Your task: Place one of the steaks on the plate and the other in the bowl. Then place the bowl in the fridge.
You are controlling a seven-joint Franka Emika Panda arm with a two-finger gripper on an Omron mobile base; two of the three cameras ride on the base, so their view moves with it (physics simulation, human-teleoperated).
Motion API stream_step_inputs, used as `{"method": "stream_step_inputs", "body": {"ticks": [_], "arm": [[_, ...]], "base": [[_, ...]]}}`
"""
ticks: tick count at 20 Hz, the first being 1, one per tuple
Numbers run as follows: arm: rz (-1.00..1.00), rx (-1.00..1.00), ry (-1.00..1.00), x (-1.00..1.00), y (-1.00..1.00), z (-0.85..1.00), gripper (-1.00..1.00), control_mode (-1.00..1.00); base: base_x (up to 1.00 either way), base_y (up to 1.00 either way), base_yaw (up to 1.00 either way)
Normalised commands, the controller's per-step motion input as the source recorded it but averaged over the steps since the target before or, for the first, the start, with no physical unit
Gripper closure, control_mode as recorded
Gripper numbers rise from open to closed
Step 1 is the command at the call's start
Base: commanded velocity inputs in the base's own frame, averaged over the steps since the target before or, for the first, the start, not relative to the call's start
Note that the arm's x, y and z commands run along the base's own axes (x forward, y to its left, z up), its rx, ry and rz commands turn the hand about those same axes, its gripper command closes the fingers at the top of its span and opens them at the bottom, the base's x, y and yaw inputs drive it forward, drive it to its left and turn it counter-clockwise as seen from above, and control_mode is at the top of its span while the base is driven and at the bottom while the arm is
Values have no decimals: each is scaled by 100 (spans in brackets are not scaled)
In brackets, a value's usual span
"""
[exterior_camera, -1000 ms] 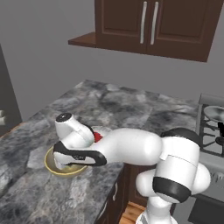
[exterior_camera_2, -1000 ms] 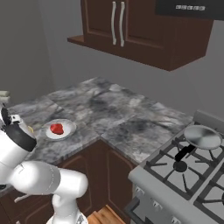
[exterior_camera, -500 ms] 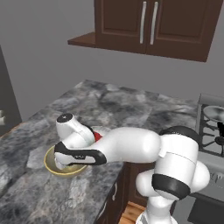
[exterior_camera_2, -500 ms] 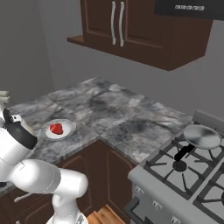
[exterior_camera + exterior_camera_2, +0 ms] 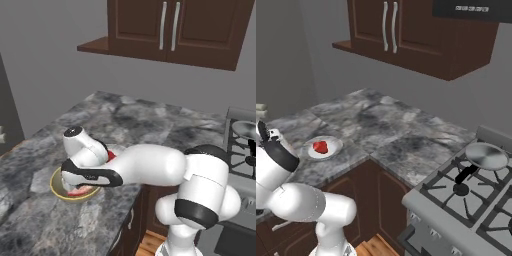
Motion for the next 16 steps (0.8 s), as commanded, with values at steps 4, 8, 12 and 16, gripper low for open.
{"method": "stream_step_inputs", "body": {"ticks": [4, 8, 12, 16], "arm": [[-17, 1, -1, -45, -36, 59, -100, -100], [-38, 7, 0, -36, -100, 39, -100, -100], [-37, 9, -3, -7, -100, 45, -100, -100], [-42, 3, 0, 0, -100, 43, -100, -100]], "base": [[0, 0, 0], [0, 0, 0], [0, 0, 0], [0, 0, 0]]}}
